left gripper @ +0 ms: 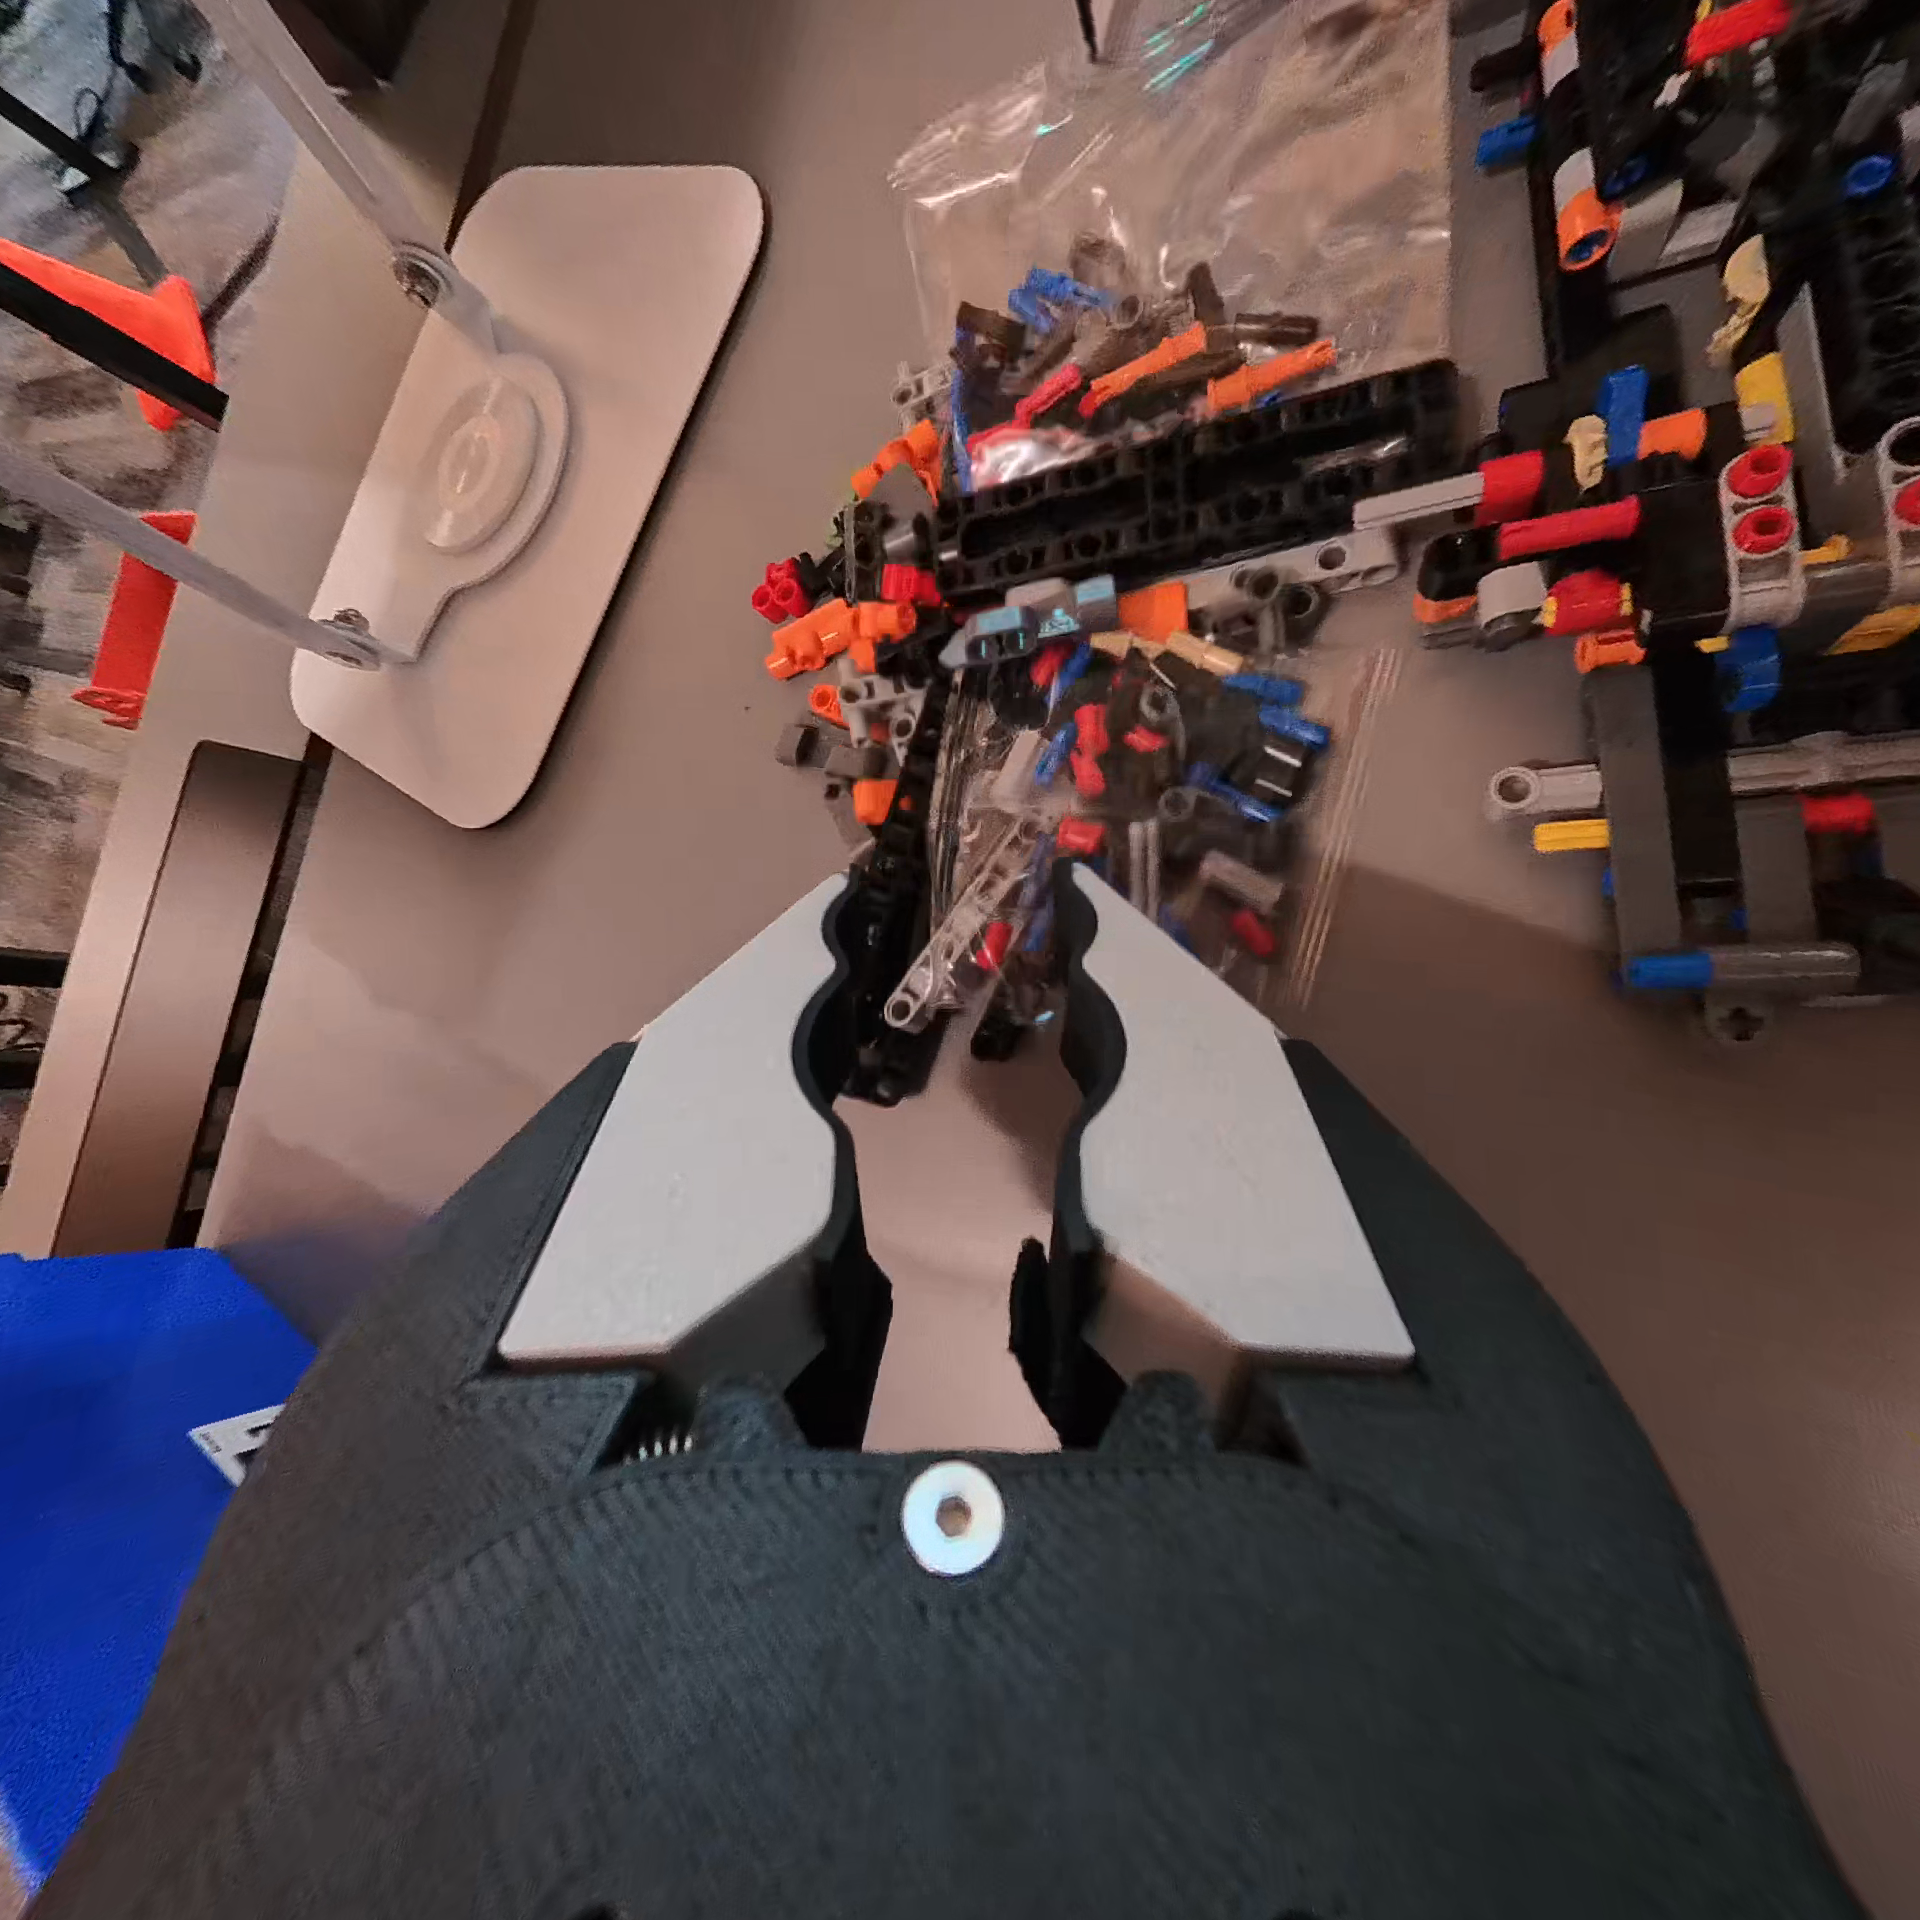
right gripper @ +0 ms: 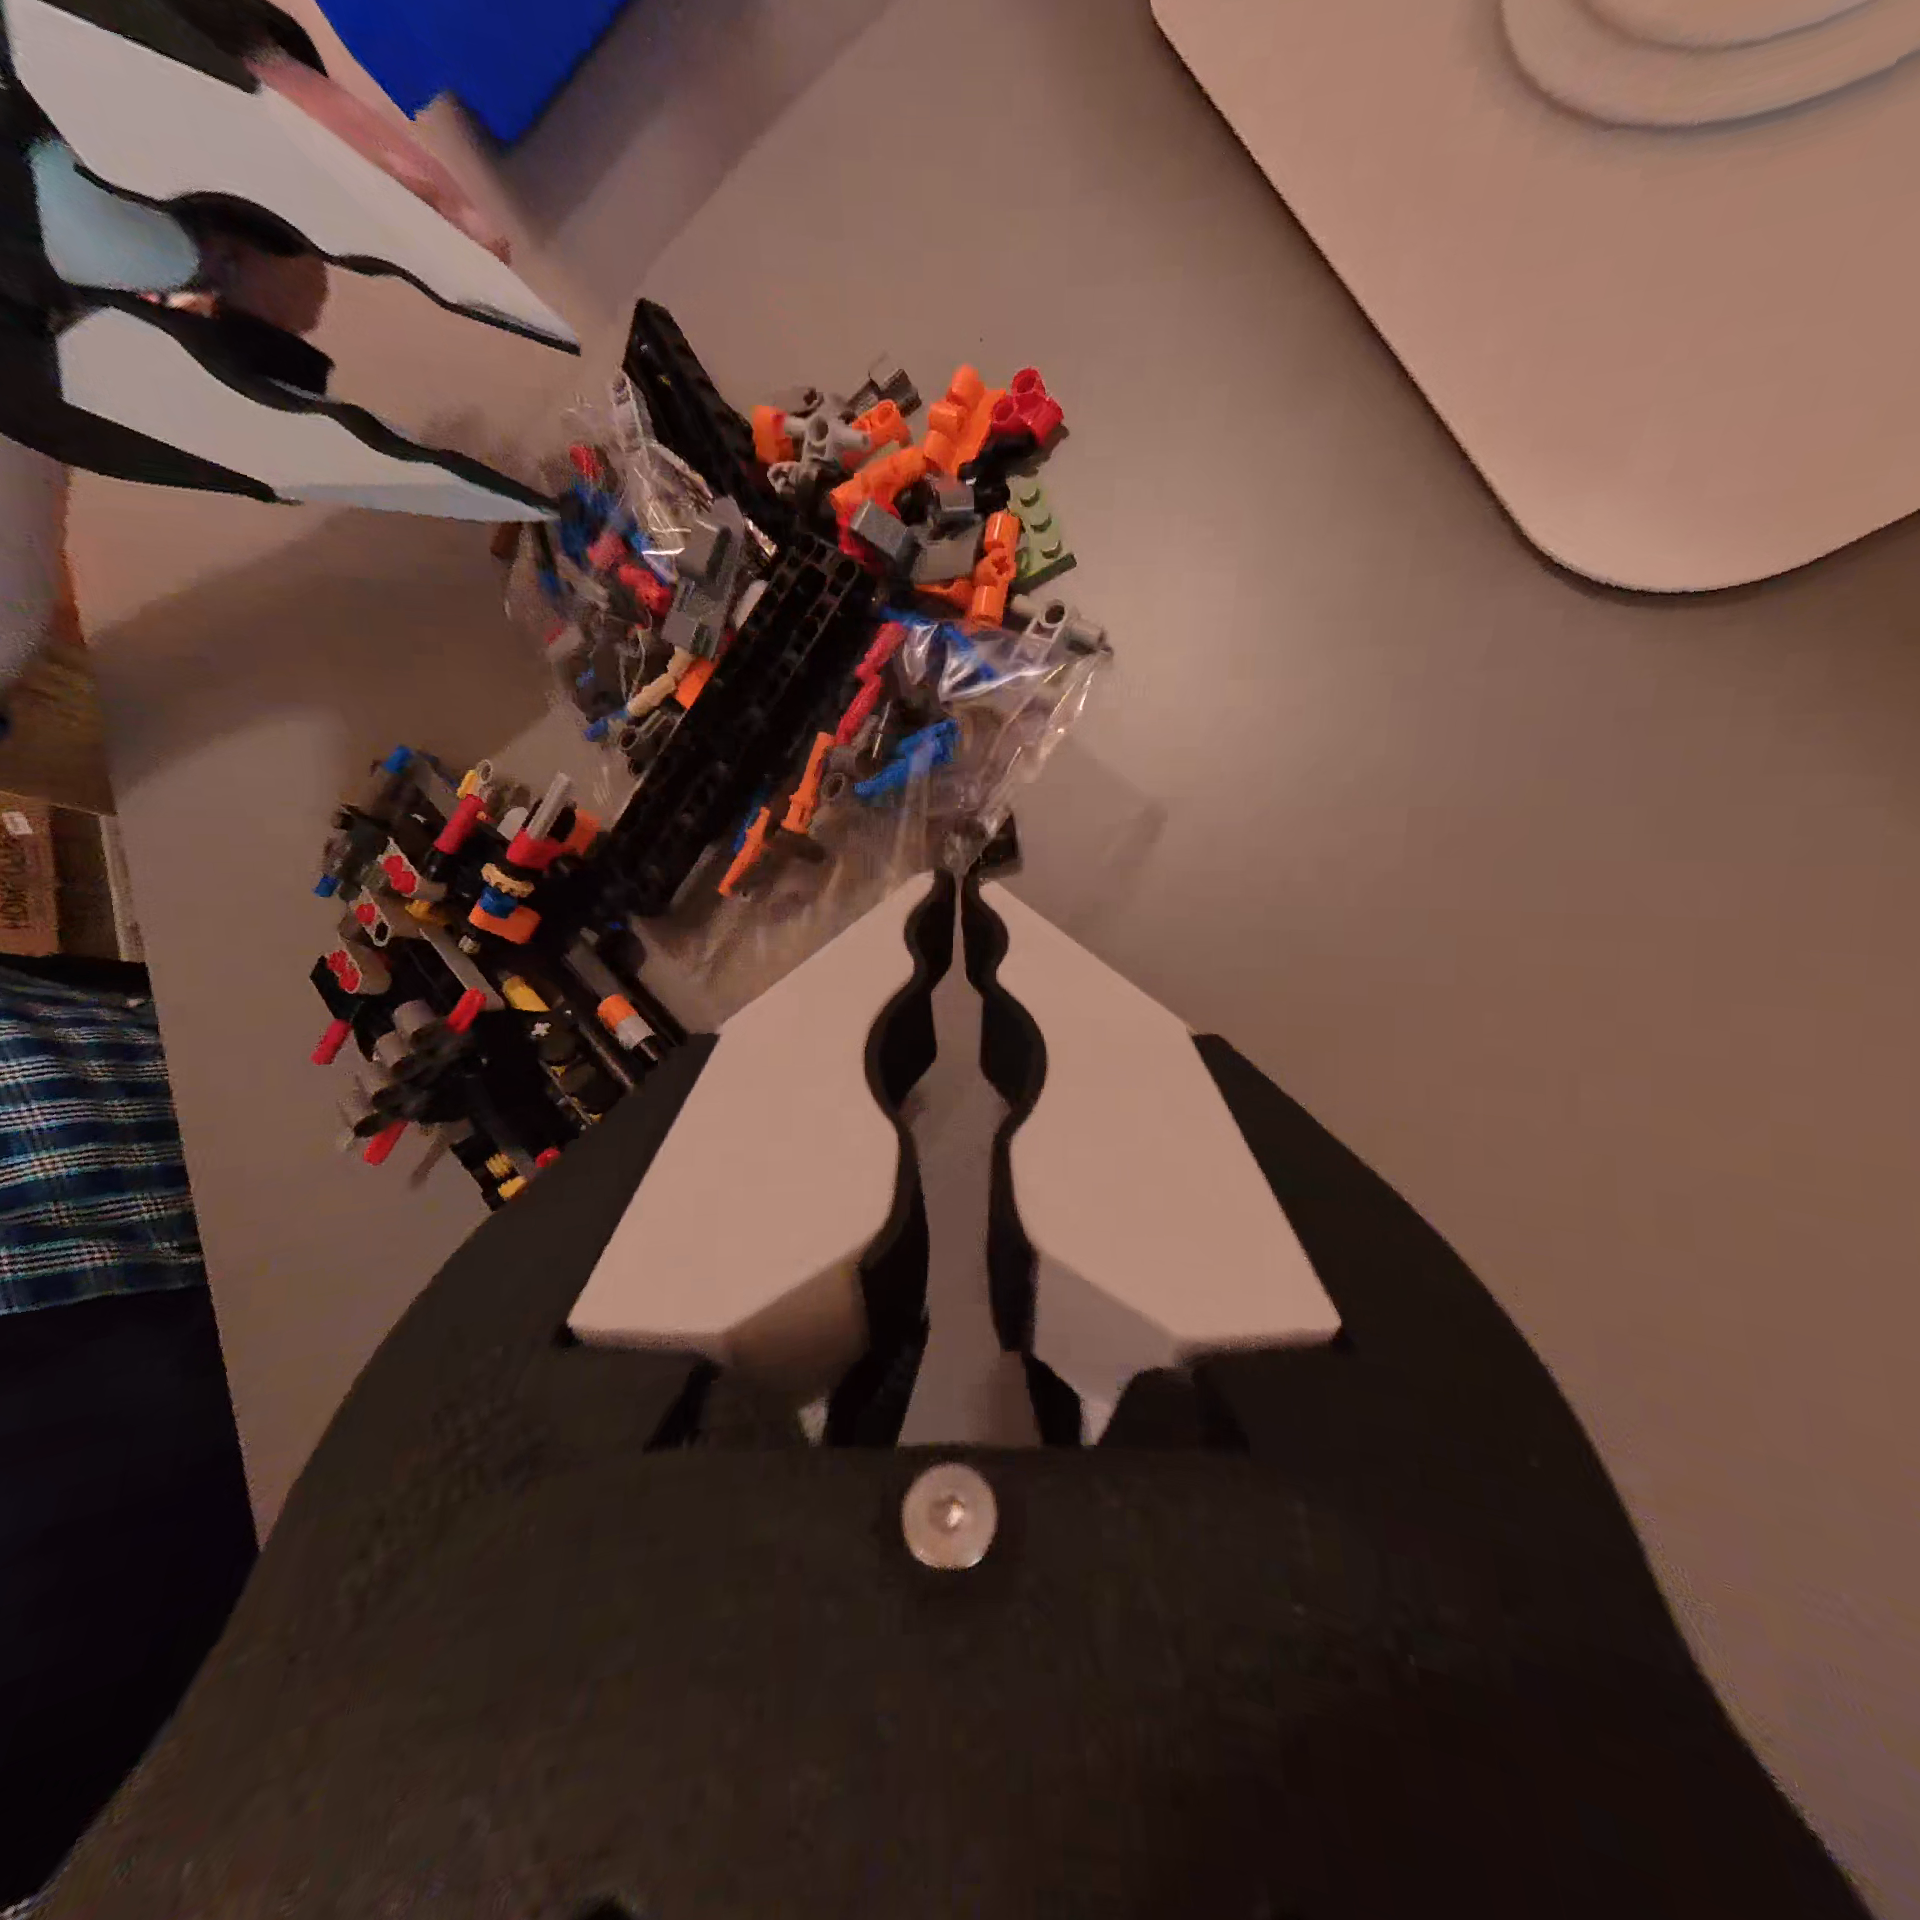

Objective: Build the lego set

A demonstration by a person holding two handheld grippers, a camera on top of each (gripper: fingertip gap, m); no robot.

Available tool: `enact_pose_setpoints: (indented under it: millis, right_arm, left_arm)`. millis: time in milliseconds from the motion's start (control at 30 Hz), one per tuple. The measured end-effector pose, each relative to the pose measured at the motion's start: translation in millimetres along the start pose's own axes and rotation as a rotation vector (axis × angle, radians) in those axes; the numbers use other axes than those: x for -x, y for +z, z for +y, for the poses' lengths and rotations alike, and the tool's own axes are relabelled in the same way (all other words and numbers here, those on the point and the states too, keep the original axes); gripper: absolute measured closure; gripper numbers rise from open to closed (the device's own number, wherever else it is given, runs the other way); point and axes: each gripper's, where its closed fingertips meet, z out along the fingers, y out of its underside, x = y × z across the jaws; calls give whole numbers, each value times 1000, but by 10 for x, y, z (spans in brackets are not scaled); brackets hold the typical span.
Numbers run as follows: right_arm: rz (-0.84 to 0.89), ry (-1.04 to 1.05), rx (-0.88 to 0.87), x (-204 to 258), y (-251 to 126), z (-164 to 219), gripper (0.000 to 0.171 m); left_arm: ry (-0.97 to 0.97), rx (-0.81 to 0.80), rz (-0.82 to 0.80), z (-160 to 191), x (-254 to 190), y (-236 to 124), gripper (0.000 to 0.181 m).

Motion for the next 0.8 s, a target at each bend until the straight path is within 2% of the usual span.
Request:
enact_pose_setpoints:
  millis: [300,500,667,800]
  right_arm:
    - [-27,-80,-43,122,-182,-193,171]
    - [-40,-115,-107,201,-543,-410,171]
    - [143,-232,-70,31,-970,-560,171]
    - [353,-381,46,-214,-1108,-574,171]
  left_arm:
    - [-29,-20,21,53,-43,41,149]
    - [-43,-27,29,74,-78,68,150]
    - [-46,-32,25,69,-90,75,152]
    - [-45,-30,12,71,-94,95,156]
